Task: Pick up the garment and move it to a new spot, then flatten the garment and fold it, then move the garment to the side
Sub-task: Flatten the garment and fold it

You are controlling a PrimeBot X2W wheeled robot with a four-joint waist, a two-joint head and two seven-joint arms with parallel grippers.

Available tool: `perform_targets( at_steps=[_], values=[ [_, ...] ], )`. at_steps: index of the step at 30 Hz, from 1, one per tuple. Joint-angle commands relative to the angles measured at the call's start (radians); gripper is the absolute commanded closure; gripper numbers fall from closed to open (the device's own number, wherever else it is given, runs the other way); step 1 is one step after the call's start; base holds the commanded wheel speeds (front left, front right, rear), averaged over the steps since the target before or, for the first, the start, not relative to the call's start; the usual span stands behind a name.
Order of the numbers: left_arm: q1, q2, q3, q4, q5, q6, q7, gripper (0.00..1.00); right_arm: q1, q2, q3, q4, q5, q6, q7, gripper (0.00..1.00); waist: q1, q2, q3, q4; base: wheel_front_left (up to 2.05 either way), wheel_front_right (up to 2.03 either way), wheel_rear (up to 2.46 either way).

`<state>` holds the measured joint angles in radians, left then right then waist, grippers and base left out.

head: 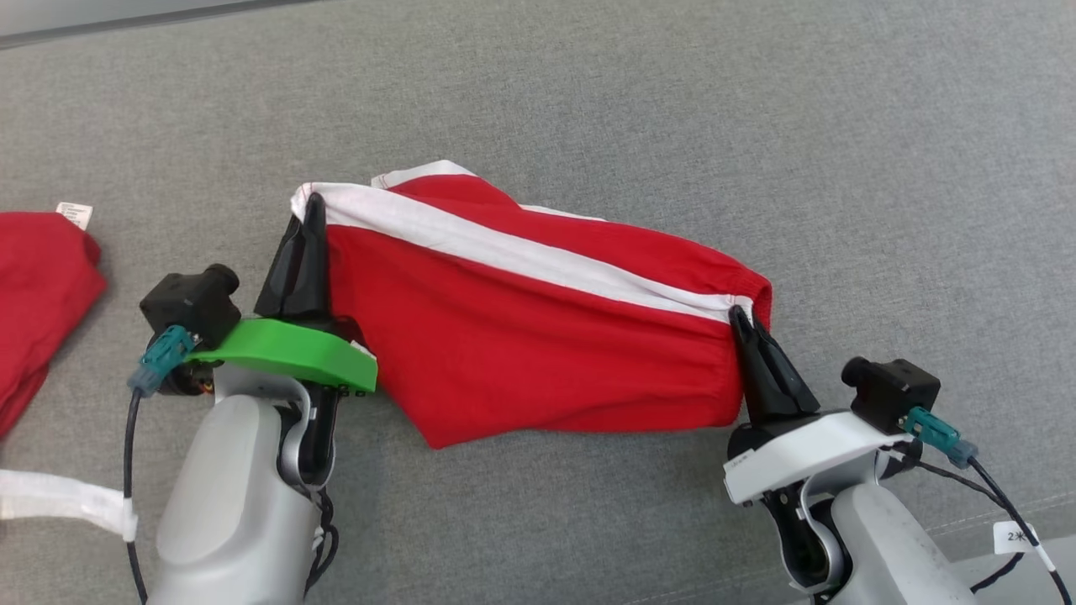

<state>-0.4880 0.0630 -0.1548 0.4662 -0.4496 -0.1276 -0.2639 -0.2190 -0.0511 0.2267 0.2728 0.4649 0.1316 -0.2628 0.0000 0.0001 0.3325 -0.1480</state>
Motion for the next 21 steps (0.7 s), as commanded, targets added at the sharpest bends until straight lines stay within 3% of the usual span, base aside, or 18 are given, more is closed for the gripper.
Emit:
perform_targets(
  at_steps=[1,10,17,18,19,20,21],
  values=[
    [-0.039,0.015,-0.005,0.03,0.0,-0.003,-0.001,1.0,-0.026,0.0,0.006,0.01,0.011,-0.002,-0.003,1.0,0.0,-0.0001,0.018,-0.013,0.0,0.0,0.0],
    [-0.149,0.013,-0.027,0.172,0.002,-0.004,-0.001,1.0,-0.098,0.0,0.029,0.053,0.057,-0.002,-0.003,1.0,0.0,-0.0001,0.048,-0.022,0.0,0.0,0.0],
    [-0.18,0.008,0.022,0.206,0.032,-0.004,-0.001,1.0,-0.11,0.0,-0.003,0.056,0.063,-0.002,-0.003,1.0,0.0,-0.0001,0.05,-0.018,0.0,0.0,0.0],
    [-0.183,0.007,0.03,0.21,0.034,-0.004,-0.001,1.0,-0.109,-0.001,-0.006,0.057,0.063,-0.002,-0.003,0.92,0.0,-0.0001,0.048,-0.017,0.0,0.0,0.0],
    [-0.184,0.005,0.034,0.213,0.036,-0.004,-0.001,1.0,-0.108,-0.001,-0.009,0.057,0.065,-0.002,-0.003,0.66,0.0,-0.0001,0.047,-0.016,0.0,0.0,0.0],
    [-0.185,0.004,0.039,0.218,0.039,-0.003,-0.001,0.88,-0.106,-0.001,-0.011,0.058,0.066,-0.002,-0.003,0.35,0.0,-0.0001,0.045,-0.015,0.0,0.0,0.0],
    [-0.185,0.003,0.044,0.221,0.039,-0.003,-0.001,0.4,-0.105,-0.001,-0.015,0.057,0.066,-0.002,-0.003,0.0,0.0,-0.0001,0.043,-0.015,0.0,0.0,0.0]
  ],
)
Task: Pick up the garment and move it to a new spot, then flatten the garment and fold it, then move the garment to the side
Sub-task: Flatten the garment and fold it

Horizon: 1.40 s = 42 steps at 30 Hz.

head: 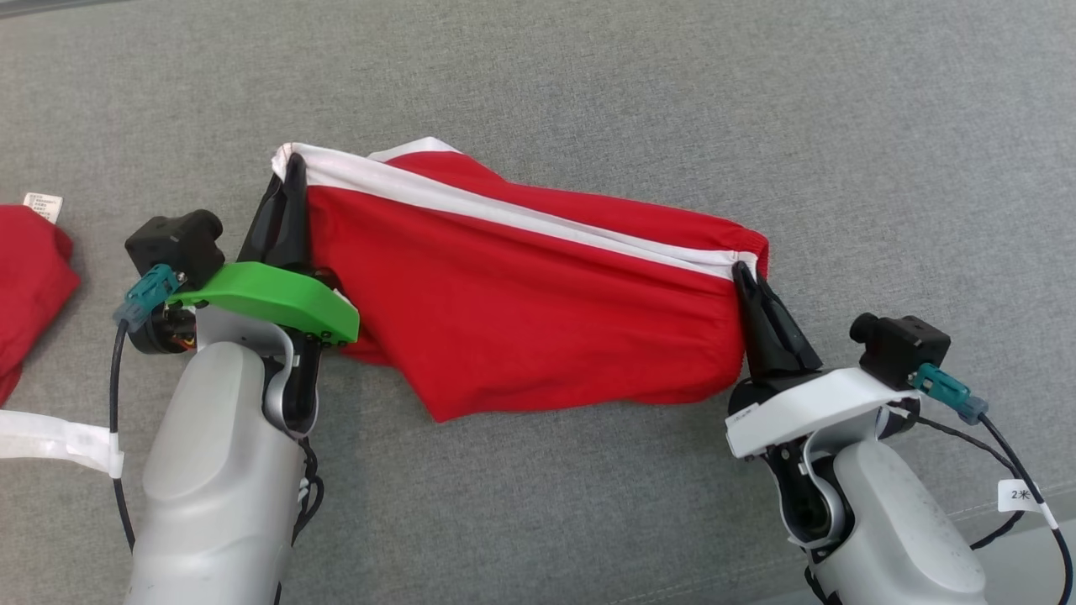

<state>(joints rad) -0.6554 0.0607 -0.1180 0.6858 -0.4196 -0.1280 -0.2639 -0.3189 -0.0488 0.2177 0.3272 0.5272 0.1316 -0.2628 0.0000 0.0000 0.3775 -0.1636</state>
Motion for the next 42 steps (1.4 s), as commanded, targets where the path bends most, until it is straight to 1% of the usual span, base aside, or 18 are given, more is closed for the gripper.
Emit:
perform_targets(
  at_steps=[1,6,10,17,21,26,28,33,39,42],
  values=[
    [-0.017,0.005,0.011,0.005,0.009,-0.002,-0.001,0.0,-0.002,-0.003,-0.011,0.002,0.0,-0.002,-0.003,0.0,0.0,0.0,-0.004,0.001,0.0,0.0,0.0],
    [0.009,0.003,-0.008,0.002,0.016,-0.002,-0.001,0.0,0.029,-0.002,-0.036,-0.019,-0.018,-0.001,-0.003,0.0,0.0,0.0,-0.024,0.007,0.0,0.0,0.0],
    [0.045,0.022,-0.047,-0.026,0.002,-0.002,-0.001,0.0,0.063,-0.003,-0.063,-0.052,-0.039,-0.001,-0.003,0.0,0.0,0.0,-0.049,0.015,0.0,0.0,0.0],
    [0.172,0.057,-0.057,-0.179,-0.037,-0.003,-0.001,0.0,0.155,-0.003,-0.141,-0.121,-0.116,-0.001,-0.003,0.0,0.0,0.0,-0.099,0.033,0.0,0.0,0.0],
    [0.28,0.063,-0.042,-0.289,-0.019,-0.003,-0.001,0.0,0.194,-0.002,-0.182,-0.118,-0.158,-0.001,-0.003,0.0,0.0,0.0,-0.124,0.046,0.0,0.0,0.0],
    [0.425,0.033,-0.019,-0.409,-0.009,-0.003,-0.001,0.0,0.196,-0.002,-0.188,-0.096,-0.168,-0.001,0.051,0.0,0.0,0.0,-0.144,0.07,0.0,0.0,0.0],
    [0.467,0.022,-0.011,-0.446,0.002,0.0,-0.001,0.0,0.184,-0.002,-0.174,-0.095,-0.167,-0.001,0.073,0.0,0.0,0.0,-0.15,0.086,0.0,0.0,0.0],
    [0.538,-0.002,0.008,-0.511,-0.009,0.013,-0.001,0.0,0.149,-0.003,-0.134,-0.098,-0.17,-0.001,0.115,0.0,0.0,0.0,-0.161,0.126,0.0,0.0,0.0],
    [0.57,-0.009,-0.002,-0.554,-0.024,0.025,-0.001,0.0,0.116,-0.002,-0.184,-0.032,-0.239,-0.001,0.216,0.0,0.0,0.0,-0.167,0.173,0.0,0.0,0.0],
    [0.57,-0.009,-0.014,-0.57,-0.043,0.038,-0.001,0.0,0.102,-0.003,-0.211,0.009,-0.258,-0.001,0.262,0.0,0.0,0.0,-0.169,0.192,0.0,0.0,0.0]
  ],
)
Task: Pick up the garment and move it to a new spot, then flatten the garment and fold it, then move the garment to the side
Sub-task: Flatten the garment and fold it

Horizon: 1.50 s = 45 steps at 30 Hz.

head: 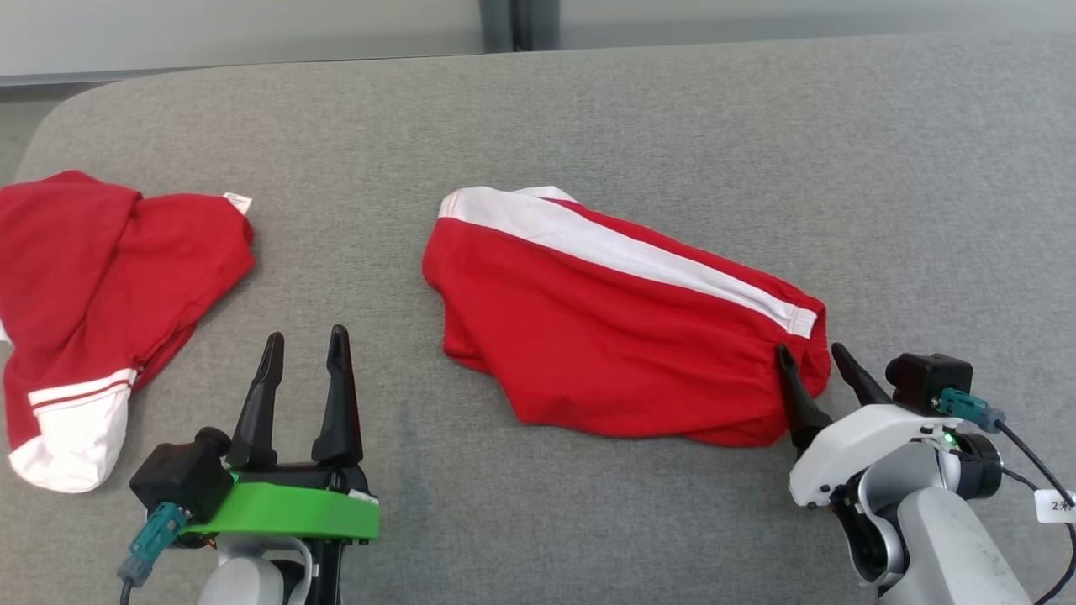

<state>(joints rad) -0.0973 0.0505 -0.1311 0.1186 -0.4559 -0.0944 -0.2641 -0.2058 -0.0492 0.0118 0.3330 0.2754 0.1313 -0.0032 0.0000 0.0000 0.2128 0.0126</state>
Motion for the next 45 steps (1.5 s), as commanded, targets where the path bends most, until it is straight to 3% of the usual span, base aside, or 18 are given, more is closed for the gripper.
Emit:
perform_targets(
  at_steps=[1,7,15,16,17,18,22,23,28,32,36,45],
  values=[
    [0.012,0.001,-0.004,-0.006,-0.011,0.009,-0.001,0.0,-0.013,-0.003,-0.012,0.015,-0.009,-0.001,0.015,0.0,0.0,0.0,-0.004,0.019,0.0,0.0,0.0],
    [0.013,0.001,-0.019,-0.021,-0.024,0.024,0.0,0.0,-0.03,-0.002,-0.048,0.071,0.005,-0.001,0.09,0.0,0.0,0.0,-0.009,0.041,0.0,0.0,0.0],
    [0.01,0.001,-0.02,-0.028,-0.037,0.034,0.0,0.0,-0.072,0.001,0.012,0.129,0.064,0.0,0.196,0.0,0.0,0.0,-0.013,0.048,0.0,0.0,0.0],
    [0.009,0.001,-0.02,-0.029,-0.037,0.035,0.0,0.0,-0.081,0.001,0.022,0.139,0.067,0.0,0.208,0.06,0.0,0.0,-0.013,0.047,0.0,0.0,0.0],
    [0.007,0.001,-0.019,-0.03,-0.039,0.034,0.0,0.0,-0.093,0.002,0.036,0.15,0.07,0.0,0.22,0.38,0.0,0.0,-0.014,0.047,0.0,0.0,0.0],
    [0.006,0.001,-0.02,-0.03,-0.039,0.035,0.0,0.0,-0.104,0.002,0.047,0.158,0.073,0.0,0.226,0.56,0.0,0.0,-0.014,0.047,0.0,0.0,0.0],
    [0.0,0.001,-0.025,-0.033,-0.043,0.036,0.0,0.0,-0.147,0.002,0.086,0.199,0.094,0.0,0.245,0.85,0.0,0.0,-0.018,0.05,0.0,0.0,0.0],
    [-0.001,0.001,-0.026,-0.033,-0.044,0.037,0.0,0.0,-0.158,0.001,0.093,0.21,0.093,0.0,0.243,1.0,0.0,0.0,-0.019,0.051,0.0,0.0,0.0],
    [0.0,0.001,-0.025,-0.039,-0.044,0.04,0.0,0.0,-0.188,0.0,0.106,0.237,0.085,0.0,0.238,1.0,0.0,0.0,-0.025,0.046,0.0,0.0,0.0],
    [0.002,0.001,-0.031,-0.05,-0.033,0.039,0.0,0.0,-0.188,-0.039,0.113,0.213,0.102,-0.001,0.24,1.0,0.0,0.0,-0.03,0.03,0.0,0.0,0.0],
    [0.002,0.001,-0.042,-0.069,-0.022,0.038,0.0,0.0,-0.167,-0.105,0.112,0.17,0.137,-0.001,0.254,1.0,0.0,0.0,-0.035,0.008,0.0,0.0,0.0],
    [0.005,0.001,-0.07,-0.1,-0.004,0.042,0.0,0.0,-0.15,-0.289,-0.008,0.095,0.179,-0.001,0.307,1.0,0.0,0.0,-0.035,-0.041,0.0,0.0,0.0]
  ],
)
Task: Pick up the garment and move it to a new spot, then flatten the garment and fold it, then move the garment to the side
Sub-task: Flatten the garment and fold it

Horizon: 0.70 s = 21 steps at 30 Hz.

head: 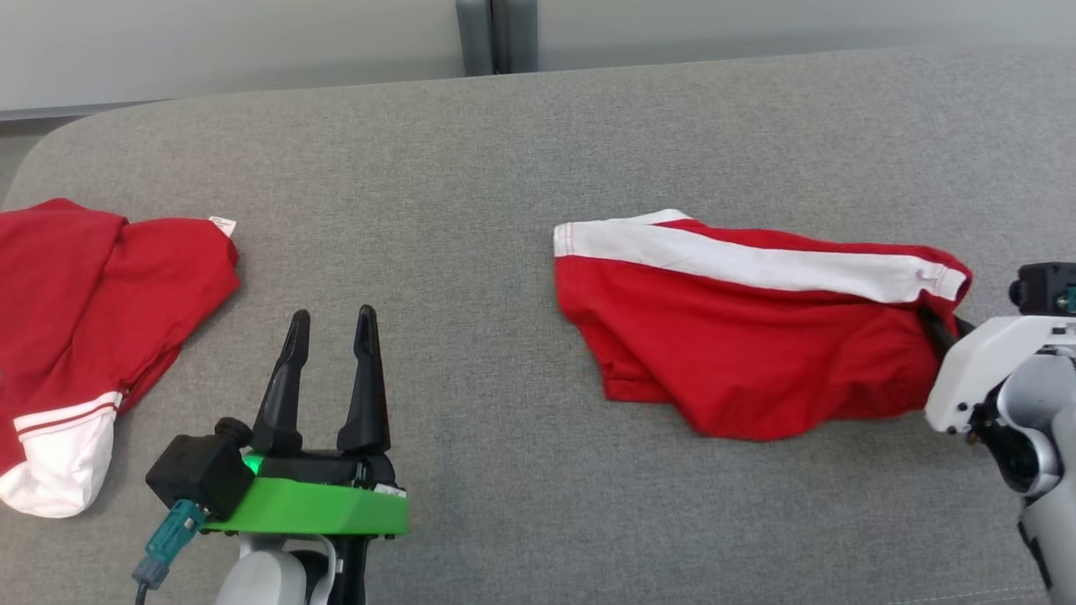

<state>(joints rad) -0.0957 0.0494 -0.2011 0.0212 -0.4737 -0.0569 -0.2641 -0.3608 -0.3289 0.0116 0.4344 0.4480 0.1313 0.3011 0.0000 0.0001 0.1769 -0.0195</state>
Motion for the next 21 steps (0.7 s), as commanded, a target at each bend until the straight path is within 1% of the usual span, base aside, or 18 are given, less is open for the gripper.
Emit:
perform_targets(
  at_steps=[1,4,6,11,21],
  values=[
    [0.002,0.002,-0.004,-0.004,0.015,0.004,0.0,0.0,0.0,-0.025,-0.019,-0.008,0.008,-0.001,0.009,1.0,0.0,-0.0001,0.002,-0.012,0.0,0.0,0.0],
    [-0.001,0.002,-0.01,-0.006,0.018,0.005,0.0,0.0,-0.022,-0.055,-0.048,-0.007,0.013,-0.001,0.031,1.0,0.0,-0.0001,0.004,-0.023,0.0,0.0,0.0],
    [-0.005,0.002,-0.014,-0.004,0.02,0.002,0.0,0.0,-0.038,-0.057,-0.054,-0.002,0.024,-0.001,0.047,1.0,0.0,-0.0001,0.005,-0.029,0.0,0.0,0.0],
    [-0.004,0.002,-0.017,0.0,0.017,0.002,0.0,0.0,-0.055,-0.023,-0.013,-0.033,0.09,-0.001,0.065,1.0,0.0,-0.0001,0.001,-0.037,0.0,0.0,0.0],
    [0.015,0.002,-0.029,0.009,0.01,0.003,0.0,0.0,-0.01,0.08,0.093,-0.189,0.219,-0.001,0.101,1.0,0.0,-0.0001,-0.024,-0.039,0.0,0.0,0.0]
  ],
)
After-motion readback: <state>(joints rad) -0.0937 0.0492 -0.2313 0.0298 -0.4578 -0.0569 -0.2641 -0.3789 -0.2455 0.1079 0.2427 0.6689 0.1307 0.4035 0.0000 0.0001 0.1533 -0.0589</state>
